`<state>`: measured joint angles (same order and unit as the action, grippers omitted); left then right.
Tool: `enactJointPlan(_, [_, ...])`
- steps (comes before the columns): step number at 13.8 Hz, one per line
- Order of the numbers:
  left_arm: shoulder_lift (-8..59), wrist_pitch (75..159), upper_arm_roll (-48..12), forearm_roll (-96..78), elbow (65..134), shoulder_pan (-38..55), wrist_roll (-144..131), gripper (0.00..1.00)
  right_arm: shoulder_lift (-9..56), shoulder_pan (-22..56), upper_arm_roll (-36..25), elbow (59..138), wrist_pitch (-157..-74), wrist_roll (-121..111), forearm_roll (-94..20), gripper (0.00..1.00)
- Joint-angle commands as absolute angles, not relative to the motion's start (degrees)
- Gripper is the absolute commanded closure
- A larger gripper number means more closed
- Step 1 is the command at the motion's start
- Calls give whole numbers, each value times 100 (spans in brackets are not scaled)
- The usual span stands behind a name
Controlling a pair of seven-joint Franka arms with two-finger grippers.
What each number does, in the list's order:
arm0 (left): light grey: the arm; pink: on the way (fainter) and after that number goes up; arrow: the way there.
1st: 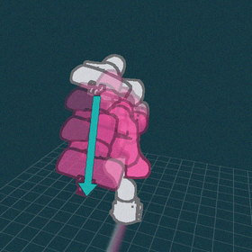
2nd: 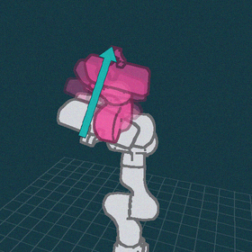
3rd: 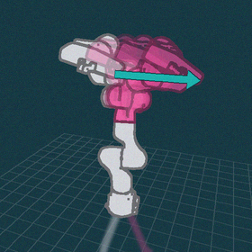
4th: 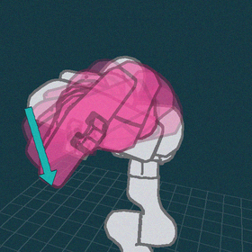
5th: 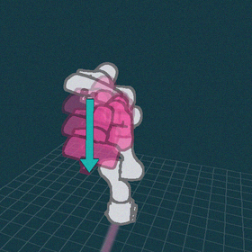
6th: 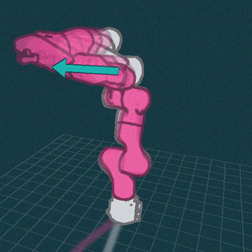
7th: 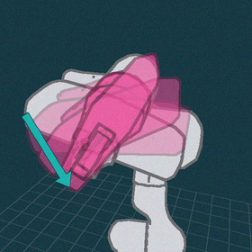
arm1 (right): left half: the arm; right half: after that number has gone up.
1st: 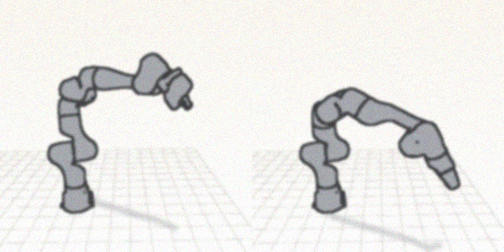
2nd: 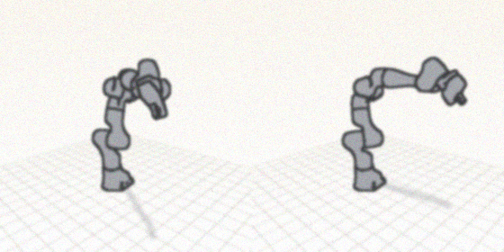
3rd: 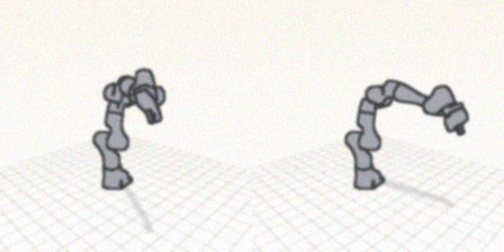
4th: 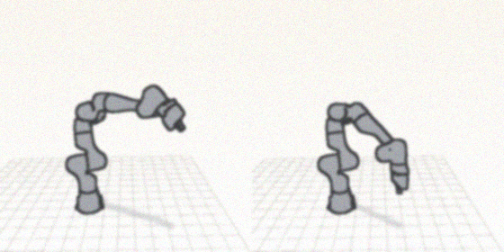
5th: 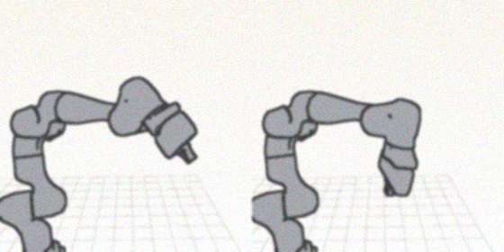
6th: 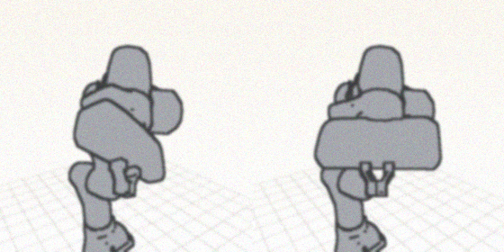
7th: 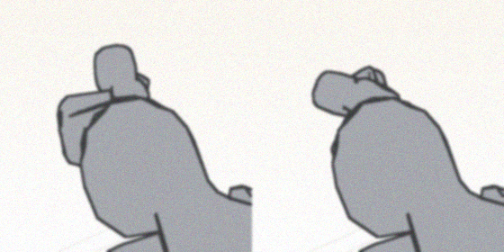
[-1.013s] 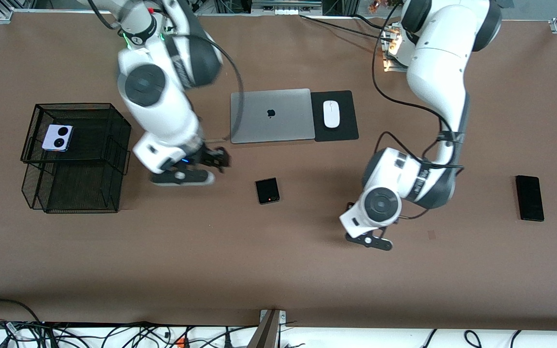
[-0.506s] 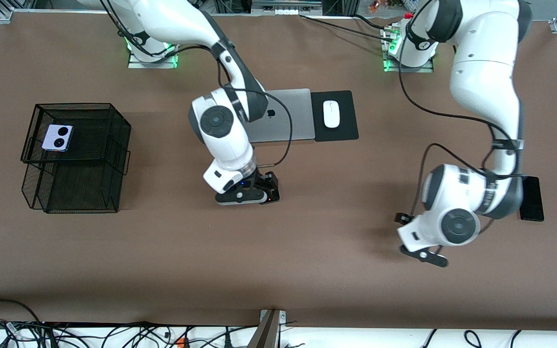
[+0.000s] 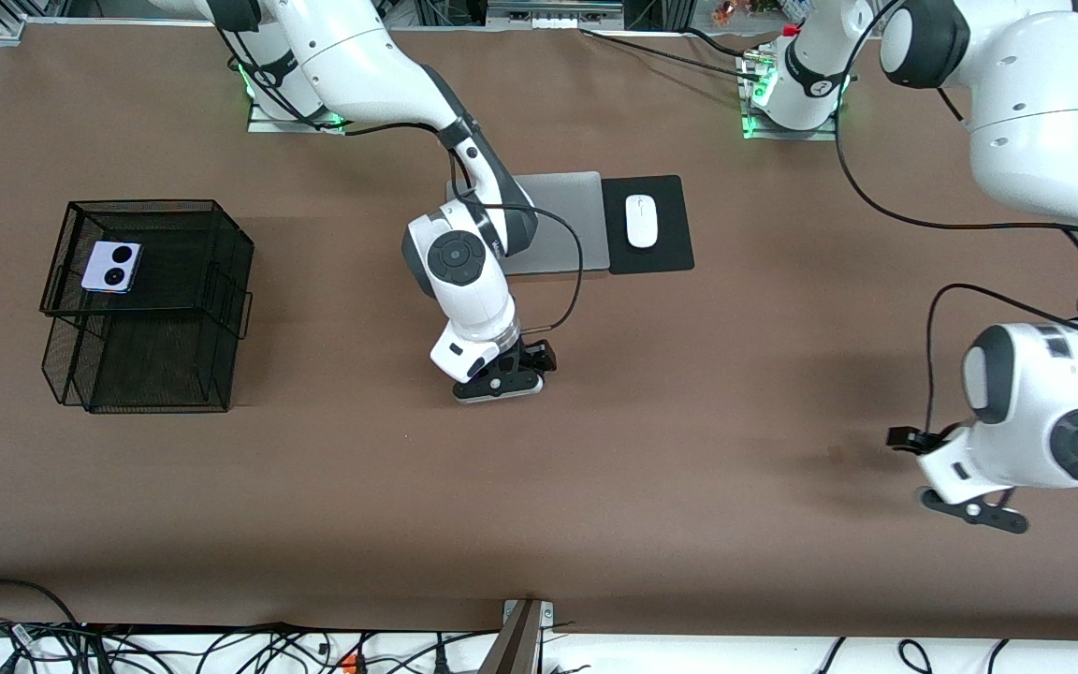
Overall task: Place phones with both arms
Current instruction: 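Grasp the black flip phone with the right gripper while the left gripper withdraws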
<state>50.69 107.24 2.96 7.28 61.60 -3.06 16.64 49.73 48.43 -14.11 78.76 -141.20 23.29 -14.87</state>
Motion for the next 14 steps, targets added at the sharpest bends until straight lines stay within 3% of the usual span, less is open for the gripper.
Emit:
enactJointPlan(1, [4720,10898,185,765,6451,-885,1793,0,5097,4913,-1380,7796,-14133,2259,-1538,0])
enactJointPlan(6, [4720,11302,-123,397,6460,-1835,2240,0,5273,5036,-1380,7936,-14396,2250,-1521,0])
enactJointPlan(14, [4746,11891,-141,-113,6891,-2338,2840,0,5273,5045,-1389,8051,-14423,2188,-1214,0])
